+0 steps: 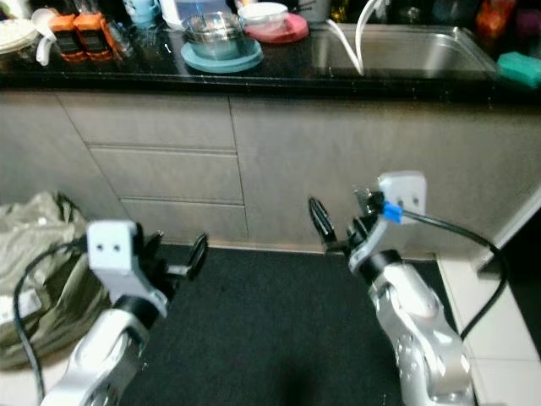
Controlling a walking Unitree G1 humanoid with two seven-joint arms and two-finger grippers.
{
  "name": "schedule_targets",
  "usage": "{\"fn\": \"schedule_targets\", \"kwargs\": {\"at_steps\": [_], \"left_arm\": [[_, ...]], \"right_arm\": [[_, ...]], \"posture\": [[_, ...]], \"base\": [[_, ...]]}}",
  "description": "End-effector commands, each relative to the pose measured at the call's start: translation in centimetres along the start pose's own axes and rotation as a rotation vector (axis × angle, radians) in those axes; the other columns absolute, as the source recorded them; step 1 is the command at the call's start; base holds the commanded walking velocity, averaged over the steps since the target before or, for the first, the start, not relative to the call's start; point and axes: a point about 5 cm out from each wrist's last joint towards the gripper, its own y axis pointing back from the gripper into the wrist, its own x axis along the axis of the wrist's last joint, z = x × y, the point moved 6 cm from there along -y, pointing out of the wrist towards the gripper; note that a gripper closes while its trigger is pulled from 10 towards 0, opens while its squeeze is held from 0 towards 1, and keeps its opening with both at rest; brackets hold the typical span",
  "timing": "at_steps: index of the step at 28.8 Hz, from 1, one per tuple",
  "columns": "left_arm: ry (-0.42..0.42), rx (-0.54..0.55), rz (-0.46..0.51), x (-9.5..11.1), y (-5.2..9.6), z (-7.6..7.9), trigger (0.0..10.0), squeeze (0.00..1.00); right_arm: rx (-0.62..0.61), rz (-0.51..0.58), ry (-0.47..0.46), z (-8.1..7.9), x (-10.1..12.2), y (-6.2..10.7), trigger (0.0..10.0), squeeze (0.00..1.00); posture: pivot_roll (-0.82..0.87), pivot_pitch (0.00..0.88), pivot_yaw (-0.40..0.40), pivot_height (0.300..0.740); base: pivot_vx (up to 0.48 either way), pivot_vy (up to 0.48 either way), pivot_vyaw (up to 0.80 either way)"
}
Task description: Kitchen organization
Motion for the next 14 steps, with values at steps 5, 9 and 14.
{"fn": "schedule_targets", "kwargs": {"at_steps": [5,9,14], "left_arm": [[-0.011,0.009,-0.011,-0.28,0.04,-0.54,10.0,0.00],[-0.016,0.007,-0.012,-0.29,-0.04,-0.58,10.0,0.00],[-0.024,0.011,-0.011,-0.24,-0.16,-0.92,10.0,0.00]], "right_arm": [[-0.009,-0.016,-0.029,-0.20,-0.66,-0.52,10.0,0.00],[-0.019,-0.012,-0.035,-0.06,-0.61,-0.76,10.0,0.00],[-0.025,-0.029,-0.010,0.18,-0.72,-1.15,10.0,0.00]], "posture": [[0.06,0.031,0.025,0.740],[0.07,0.029,0.031,0.740],[0.07,0.027,0.032,0.740]], "base": [[0.329,0.000,0.00],[0.331,0.000,0.00],[0.330,0.000,0.15]]}}
